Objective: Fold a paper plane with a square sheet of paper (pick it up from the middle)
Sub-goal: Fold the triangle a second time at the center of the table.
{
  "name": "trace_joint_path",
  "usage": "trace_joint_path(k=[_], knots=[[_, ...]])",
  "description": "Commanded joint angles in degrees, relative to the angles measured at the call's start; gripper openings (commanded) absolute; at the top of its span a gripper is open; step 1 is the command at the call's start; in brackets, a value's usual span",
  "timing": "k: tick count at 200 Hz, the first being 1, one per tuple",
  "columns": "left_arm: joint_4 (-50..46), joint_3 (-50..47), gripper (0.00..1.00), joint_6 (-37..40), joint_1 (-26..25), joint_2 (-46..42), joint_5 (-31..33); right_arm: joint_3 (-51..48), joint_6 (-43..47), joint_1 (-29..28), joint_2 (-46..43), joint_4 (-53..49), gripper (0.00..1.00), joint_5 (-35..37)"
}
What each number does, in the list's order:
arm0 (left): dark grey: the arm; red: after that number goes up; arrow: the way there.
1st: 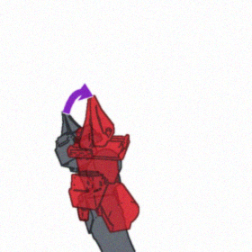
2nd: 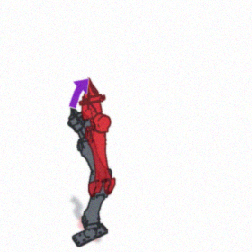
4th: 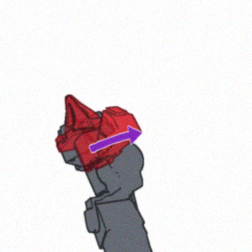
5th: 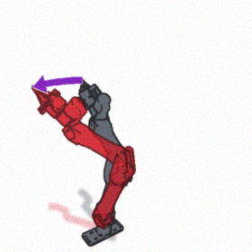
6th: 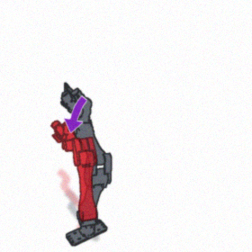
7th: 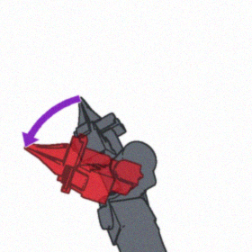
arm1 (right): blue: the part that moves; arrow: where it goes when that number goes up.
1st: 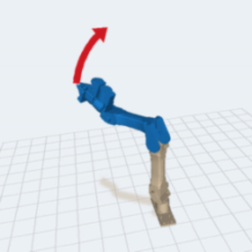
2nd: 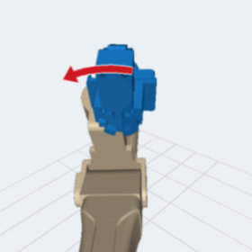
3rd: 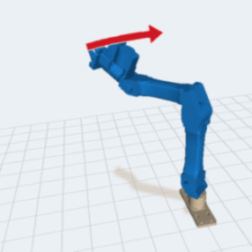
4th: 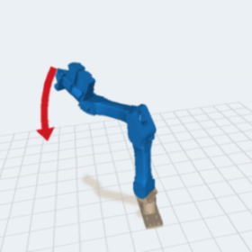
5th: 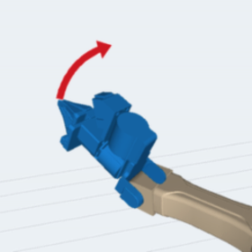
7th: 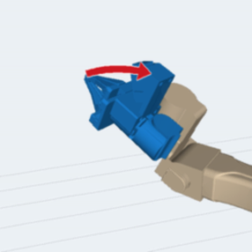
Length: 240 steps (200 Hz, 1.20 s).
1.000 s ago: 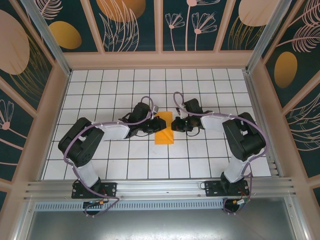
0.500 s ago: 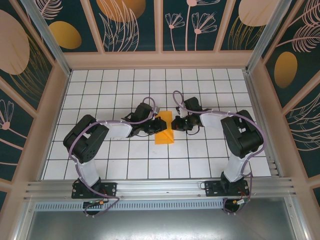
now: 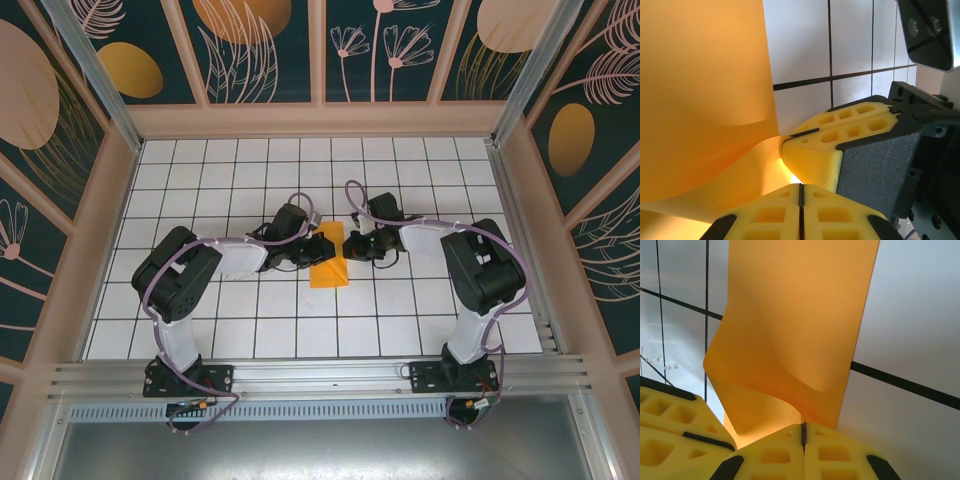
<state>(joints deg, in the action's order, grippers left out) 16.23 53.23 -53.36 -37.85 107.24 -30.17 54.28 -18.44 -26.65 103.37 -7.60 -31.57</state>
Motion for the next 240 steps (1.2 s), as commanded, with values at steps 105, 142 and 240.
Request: trace_joint_path(k=[105,142,240], knots=[[-3.04,2.14,0.10,1.95,-0.25,2.96,-0.57,2.71,1.09,0.53,2.61,-2.25,0.01,0.28],[-3.26,2.14,0.10,2.00,-0.26,3.54,-0.40,2.86,1.03,0.62,3.06,-2.61,0.01,0.81],[-2.99,2.14,0.10,1.79,-0.25,4.27,-0.71,3.21,1.10,0.70,3.76,-3.02,0.01,1.29]])
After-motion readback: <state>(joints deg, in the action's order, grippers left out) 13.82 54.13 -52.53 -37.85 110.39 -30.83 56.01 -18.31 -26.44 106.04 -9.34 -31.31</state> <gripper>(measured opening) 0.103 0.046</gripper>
